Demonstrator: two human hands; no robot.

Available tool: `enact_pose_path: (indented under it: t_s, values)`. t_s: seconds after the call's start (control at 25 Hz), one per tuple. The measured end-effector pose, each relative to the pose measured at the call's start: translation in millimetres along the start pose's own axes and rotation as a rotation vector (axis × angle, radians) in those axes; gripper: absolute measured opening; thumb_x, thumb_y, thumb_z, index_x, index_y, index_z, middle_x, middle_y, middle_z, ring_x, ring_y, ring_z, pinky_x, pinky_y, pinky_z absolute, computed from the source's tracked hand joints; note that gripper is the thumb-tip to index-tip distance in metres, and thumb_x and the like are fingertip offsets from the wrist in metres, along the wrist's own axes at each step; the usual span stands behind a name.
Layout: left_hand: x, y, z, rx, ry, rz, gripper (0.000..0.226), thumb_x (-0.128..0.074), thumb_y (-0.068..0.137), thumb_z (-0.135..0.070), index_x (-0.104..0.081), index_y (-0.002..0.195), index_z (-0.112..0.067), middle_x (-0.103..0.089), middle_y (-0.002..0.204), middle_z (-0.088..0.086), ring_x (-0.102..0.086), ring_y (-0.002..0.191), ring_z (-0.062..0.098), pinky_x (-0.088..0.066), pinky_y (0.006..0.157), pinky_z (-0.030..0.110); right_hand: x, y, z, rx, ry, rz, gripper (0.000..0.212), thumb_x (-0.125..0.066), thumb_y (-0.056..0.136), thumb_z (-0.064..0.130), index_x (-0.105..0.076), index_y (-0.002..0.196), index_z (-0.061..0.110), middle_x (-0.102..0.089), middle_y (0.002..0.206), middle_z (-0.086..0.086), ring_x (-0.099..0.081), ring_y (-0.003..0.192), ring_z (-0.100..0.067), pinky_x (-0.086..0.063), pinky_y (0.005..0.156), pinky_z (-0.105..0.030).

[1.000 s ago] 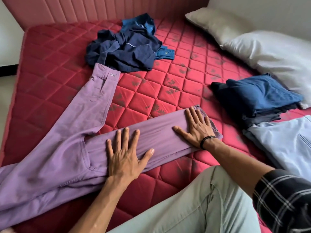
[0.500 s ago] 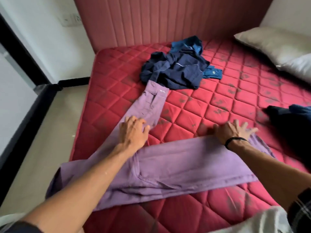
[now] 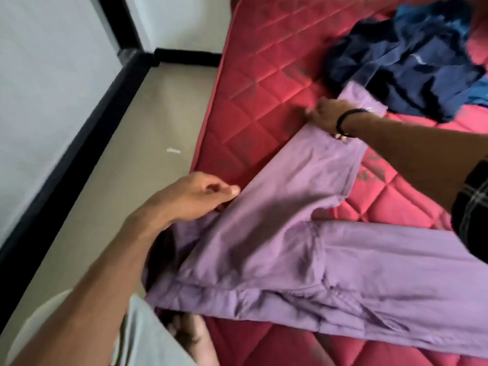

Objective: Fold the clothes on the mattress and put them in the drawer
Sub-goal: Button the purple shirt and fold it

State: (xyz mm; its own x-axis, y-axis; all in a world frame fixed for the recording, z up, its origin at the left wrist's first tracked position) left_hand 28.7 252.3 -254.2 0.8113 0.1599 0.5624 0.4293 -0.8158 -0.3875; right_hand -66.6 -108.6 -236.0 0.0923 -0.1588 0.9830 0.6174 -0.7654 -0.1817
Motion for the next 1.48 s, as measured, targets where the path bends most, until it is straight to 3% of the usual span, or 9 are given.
enact_pose_path:
  t_s: [0.28,0.44,0.68,0.8,0.92,1.04,1.12,1.28,1.48]
  values:
    - [-12,-2,-3,-0.028,0.283,0.155,0.058,-0.087,0.066,-0.066,-0.065,0.073,-0.013,-0.056,0.061,-0.006,-0.048,0.056,0.017,-0.035,0.057,0.030,75,-19,-19,-0.302,0.378,-0.415,0.050,-0.075,0.069,0.057,-0.072,0.105,0.023,-0.067,0.123,-0.011,-0.065,0.115,-0.031,-0.054,0.095,-0.041]
    - [1,-14,-19,-0.188,0.207,-0.074,0.029,-0.094,0.067,-0.036,-0.066,0.072,-0.028,-0.069,0.068,-0.009,-0.063,0.062,0.007,-0.048,0.062,0.025,117,-53,-40,-0.291,0.605,-0.499,0.038,-0.077,0.067,0.038,-0.072,0.103,0.029,-0.069,0.104,0.004,-0.066,0.095,-0.015,-0.057,0.095,-0.038]
    - [6,-75,-47,-0.432,0.195,-0.395,0.024,-0.070,0.073,-0.004,-0.059,0.074,-0.025,-0.059,0.061,-0.010,-0.057,0.059,0.010,-0.050,0.059,0.032,147,-121,-99,-0.214,1.068,-0.602,0.018,-0.074,0.066,0.017,-0.075,0.081,0.025,-0.072,0.080,-0.002,-0.069,0.060,-0.011,-0.062,0.062,-0.036]
    - [-14,-107,-58,-0.524,0.307,-0.383,0.026,-0.064,0.067,-0.002,-0.051,0.071,-0.025,-0.052,0.064,-0.011,-0.051,0.060,0.003,-0.043,0.058,0.024,124,-223,-149,-0.260,1.264,-0.773,0.021,-0.072,0.062,0.020,-0.076,0.082,0.023,-0.069,0.075,-0.002,-0.063,0.067,-0.016,-0.060,0.066,-0.043]
    - [-62,-121,-54,-0.585,0.465,-0.191,0.036,-0.061,0.065,0.001,-0.045,0.069,-0.032,-0.043,0.065,-0.017,-0.041,0.059,0.001,-0.033,0.061,0.019,43,-313,-209,-0.484,1.508,-0.674,0.061,-0.074,0.052,0.037,-0.074,0.105,0.008,-0.074,0.093,-0.008,-0.065,0.081,-0.021,-0.062,0.072,-0.042]
    - [-86,-118,-46,-0.575,0.590,-0.106,0.035,-0.061,0.065,-0.002,-0.045,0.068,-0.032,-0.042,0.067,-0.018,-0.041,0.066,0.003,-0.032,0.069,0.026,-62,-387,-228,-0.672,1.655,-0.327,0.013,-0.072,0.081,0.022,-0.083,0.086,0.025,-0.055,0.142,-0.029,-0.073,0.069,-0.013,-0.058,0.054,-0.024]
    - [-91,-115,-46,-0.535,0.650,-0.076,0.036,-0.062,0.069,-0.003,-0.041,0.065,-0.032,-0.042,0.068,-0.018,-0.041,0.070,0.004,-0.031,0.072,0.026,-108,-408,-229,-0.721,1.702,-0.101,0.017,-0.071,0.092,0.027,-0.080,0.081,0.019,-0.056,0.137,-0.021,-0.074,0.066,-0.011,-0.060,0.057,-0.026]
    - [-95,-115,-40,-0.507,0.723,-0.051,0.039,-0.063,0.063,-0.007,-0.035,0.063,-0.034,-0.040,0.066,-0.019,-0.041,0.069,0.006,-0.032,0.069,0.028,-99,-388,-256,-0.874,1.733,-0.079,0.022,-0.073,0.093,0.027,-0.063,0.109,0.016,-0.061,0.098,-0.012,-0.063,0.082,-0.024,-0.057,0.066,-0.037]
    - [-92,-118,-31,-0.514,0.789,-0.092,0.043,-0.066,0.053,-0.003,-0.037,0.065,-0.032,-0.037,0.061,-0.020,-0.045,0.061,0.007,-0.031,0.058,0.024,-84,-395,-330,-0.838,1.612,-0.565,0.046,-0.077,0.081,-0.005,-0.068,0.125,0.006,-0.068,0.089,-0.010,-0.060,0.066,-0.011,-0.055,0.061,-0.030]
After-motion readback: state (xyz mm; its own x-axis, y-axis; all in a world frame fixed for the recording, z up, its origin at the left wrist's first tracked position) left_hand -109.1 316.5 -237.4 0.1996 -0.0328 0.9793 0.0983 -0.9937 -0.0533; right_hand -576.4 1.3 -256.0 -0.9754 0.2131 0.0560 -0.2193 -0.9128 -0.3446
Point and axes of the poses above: each hand's wrist, its own y-axis towards the middle knuckle, its own x-axis out of the back of the hand, z = x × y, the point moved 9 cm from there along y, towards the middle knuckle
